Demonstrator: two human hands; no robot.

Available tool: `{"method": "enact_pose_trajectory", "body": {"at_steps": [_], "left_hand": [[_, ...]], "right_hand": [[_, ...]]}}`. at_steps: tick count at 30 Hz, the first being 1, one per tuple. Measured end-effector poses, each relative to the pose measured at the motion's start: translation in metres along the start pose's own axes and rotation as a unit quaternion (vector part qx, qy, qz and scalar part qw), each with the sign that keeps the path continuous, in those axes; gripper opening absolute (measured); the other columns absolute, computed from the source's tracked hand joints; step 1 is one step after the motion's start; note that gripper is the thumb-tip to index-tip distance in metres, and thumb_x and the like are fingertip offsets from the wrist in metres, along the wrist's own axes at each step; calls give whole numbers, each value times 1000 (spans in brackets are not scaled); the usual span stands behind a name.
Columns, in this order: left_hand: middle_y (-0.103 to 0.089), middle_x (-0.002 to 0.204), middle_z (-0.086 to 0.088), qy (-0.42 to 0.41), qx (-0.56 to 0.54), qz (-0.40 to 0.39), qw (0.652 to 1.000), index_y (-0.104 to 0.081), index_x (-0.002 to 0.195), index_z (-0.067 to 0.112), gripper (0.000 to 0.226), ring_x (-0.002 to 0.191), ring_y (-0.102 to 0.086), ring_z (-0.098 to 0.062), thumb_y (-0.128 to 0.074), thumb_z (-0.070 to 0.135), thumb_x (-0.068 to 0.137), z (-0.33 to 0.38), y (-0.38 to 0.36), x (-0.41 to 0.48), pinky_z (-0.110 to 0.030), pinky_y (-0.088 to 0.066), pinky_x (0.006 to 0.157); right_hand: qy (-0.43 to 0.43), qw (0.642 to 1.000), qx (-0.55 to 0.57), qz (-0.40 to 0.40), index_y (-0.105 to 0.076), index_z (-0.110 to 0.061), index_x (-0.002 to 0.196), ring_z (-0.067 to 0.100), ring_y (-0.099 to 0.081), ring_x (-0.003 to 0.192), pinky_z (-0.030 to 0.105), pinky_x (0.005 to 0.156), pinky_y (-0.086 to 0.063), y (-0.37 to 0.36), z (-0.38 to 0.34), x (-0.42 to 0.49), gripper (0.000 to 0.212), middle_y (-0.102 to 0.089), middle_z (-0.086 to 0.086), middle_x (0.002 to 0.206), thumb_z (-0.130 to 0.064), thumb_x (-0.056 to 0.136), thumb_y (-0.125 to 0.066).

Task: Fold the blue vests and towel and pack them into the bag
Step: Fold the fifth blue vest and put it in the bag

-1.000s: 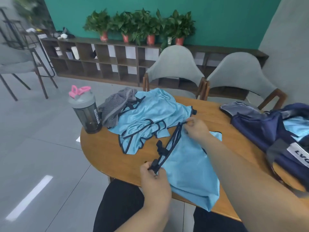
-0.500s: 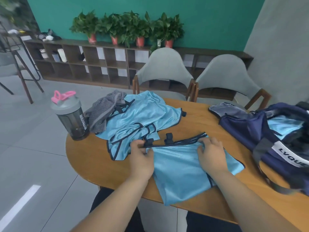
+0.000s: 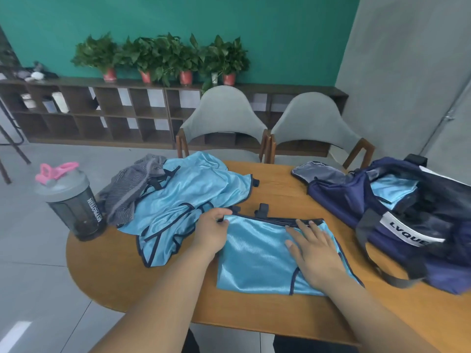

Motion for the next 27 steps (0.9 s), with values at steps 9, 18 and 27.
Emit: {"method": "enact_pose_trajectory", "body": {"at_steps": [9,18,27], "left_hand": [[-39,150,7,-76,147,-14,986,-38,156,34,58,122,-59,-14,-61,28,103,11,-5,-27,-40,-54,104],[-56,115,21,-141,230,24,963,-45,148,39,51,101,-57,0,-63,29,101,-7,12,-78,-28,-54,89],[-48,128,2,-222,411,45,883,-59,137,27,47,107,-56,-21,-66,17,92,-11,12,-81,-36,-50,87]], "right_hand": [[-24,998,-45,47,-24,-40,163,31,4,160,55,129,-8,14,-30,5,63,-6,-3,175,-63,106,-10],[105,992,10,-69,-15,-42,164,17,17,159,54,129,3,2,-79,30,83,7,-13,174,-76,90,0],[153,984,76,-55,-25,-44,162,12,12,160,48,130,-4,4,-70,33,57,-1,-16,173,-59,108,-27]]}}
Point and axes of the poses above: each hand's wrist, its own x-axis towards the middle knuckle, its own y-axis out of the back of the hand, z = x × y, the point moved 1 cm from there along x, towards the middle knuckle
